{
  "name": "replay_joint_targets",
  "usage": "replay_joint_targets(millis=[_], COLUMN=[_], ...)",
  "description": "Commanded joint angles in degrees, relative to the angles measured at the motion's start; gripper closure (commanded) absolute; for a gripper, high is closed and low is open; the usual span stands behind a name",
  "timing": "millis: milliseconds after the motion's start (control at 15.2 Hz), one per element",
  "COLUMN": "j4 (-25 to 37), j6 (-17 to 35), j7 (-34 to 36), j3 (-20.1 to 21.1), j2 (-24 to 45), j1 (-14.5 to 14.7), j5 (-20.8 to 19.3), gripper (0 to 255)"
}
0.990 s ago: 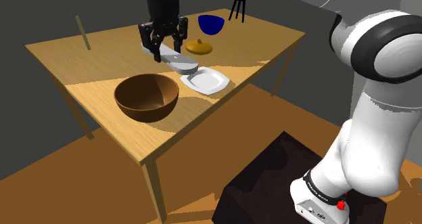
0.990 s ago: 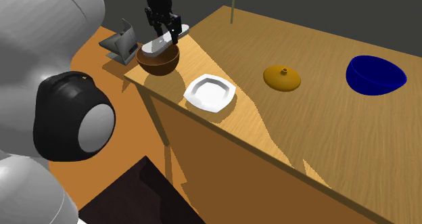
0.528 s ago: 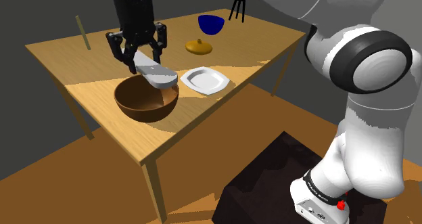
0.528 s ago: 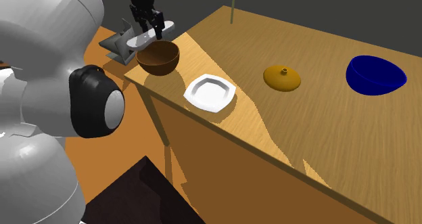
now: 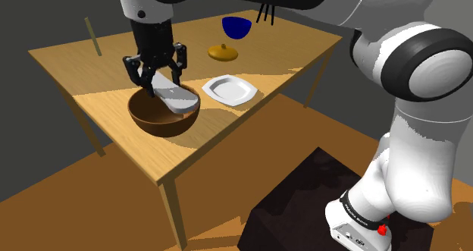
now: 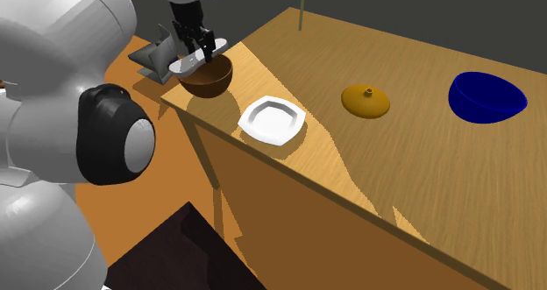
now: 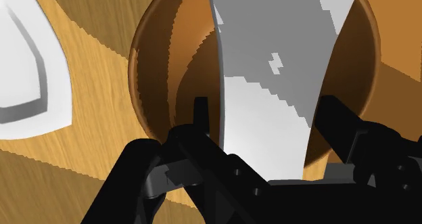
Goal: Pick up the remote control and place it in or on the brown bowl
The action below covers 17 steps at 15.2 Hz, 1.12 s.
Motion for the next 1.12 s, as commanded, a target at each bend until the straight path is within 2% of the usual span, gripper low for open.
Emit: replay_joint_targets(millis=[0,198,726,792,1056], j4=[-2.73,-6.47,-6.47,-6.44,-6.42], j6=[2.1,5.06,5.06,5.04,5.03], j7=[0.04,0.06,0.06,0.06,0.07], j3=[0.01,-0.01,-0.01,-0.01,-0.01], j2=[-0.71,-1.48,-1.48,-1.48,-1.47], j1=[-0.28,-0.64,-0.64,-0.64,-0.63], j5=[0.19,0.39,0.39,0.39,0.39], gripper=[255,255,255,0,0])
